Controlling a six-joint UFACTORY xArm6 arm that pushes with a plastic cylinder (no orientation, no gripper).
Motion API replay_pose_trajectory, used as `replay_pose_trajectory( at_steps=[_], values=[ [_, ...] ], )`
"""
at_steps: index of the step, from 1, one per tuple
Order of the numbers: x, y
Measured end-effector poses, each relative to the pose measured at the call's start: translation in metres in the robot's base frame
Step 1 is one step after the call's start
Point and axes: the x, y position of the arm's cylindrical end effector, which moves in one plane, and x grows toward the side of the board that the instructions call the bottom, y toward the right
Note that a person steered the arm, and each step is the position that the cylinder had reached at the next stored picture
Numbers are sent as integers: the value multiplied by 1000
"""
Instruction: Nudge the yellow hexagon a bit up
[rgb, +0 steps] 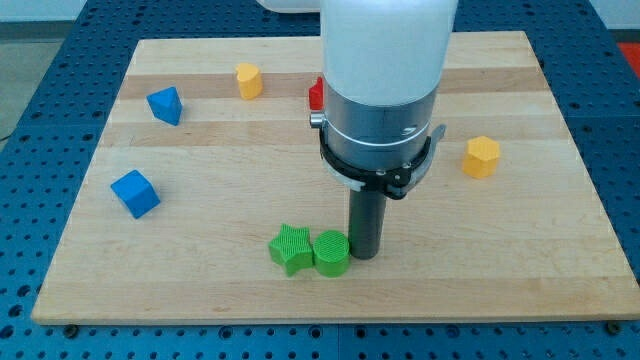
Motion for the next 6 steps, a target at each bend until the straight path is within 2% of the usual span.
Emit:
replay_pose_trajectory(
  at_steps=[1,3,5,6],
  values=[
    [-8,7],
    [-51,31],
    [-51,117],
    [-80,120]
  ],
)
